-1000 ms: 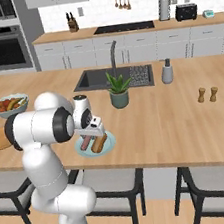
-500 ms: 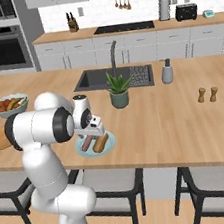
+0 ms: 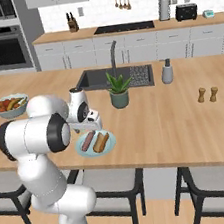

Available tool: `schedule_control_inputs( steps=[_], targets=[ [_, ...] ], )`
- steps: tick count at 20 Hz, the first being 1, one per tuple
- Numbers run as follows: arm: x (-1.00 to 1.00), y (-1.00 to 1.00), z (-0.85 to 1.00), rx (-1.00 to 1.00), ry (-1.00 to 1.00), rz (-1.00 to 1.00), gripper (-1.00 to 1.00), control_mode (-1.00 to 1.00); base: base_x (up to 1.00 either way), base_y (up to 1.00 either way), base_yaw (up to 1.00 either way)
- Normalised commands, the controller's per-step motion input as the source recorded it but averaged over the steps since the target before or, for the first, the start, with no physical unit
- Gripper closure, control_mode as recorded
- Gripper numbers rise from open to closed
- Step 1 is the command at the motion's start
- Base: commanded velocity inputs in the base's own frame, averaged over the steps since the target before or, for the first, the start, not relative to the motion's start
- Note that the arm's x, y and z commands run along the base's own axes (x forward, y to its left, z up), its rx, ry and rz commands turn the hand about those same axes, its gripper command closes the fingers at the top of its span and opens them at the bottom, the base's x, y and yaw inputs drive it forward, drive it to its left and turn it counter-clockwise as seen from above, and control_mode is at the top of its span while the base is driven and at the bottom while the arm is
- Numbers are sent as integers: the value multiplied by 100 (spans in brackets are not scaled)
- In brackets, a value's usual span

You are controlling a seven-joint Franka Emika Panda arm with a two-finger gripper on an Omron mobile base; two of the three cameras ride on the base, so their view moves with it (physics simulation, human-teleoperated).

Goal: Place one bun and one sausage from the bowl on each plate.

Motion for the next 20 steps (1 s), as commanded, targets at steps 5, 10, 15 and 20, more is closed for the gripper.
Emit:
schedule_control_inputs(
  steps=[5,10,15,20],
  targets=[
    [-57,-18,48,0,0,0,-100,-100,0,0,0],
    [-81,-23,44,0,0,0,-100,-100,0,0,0],
    [-43,4,60,0,-3,11,-100,-100,0,0,0],
    [-62,8,67,0,-1,3,-100,-100,0,0,0]
  ],
)
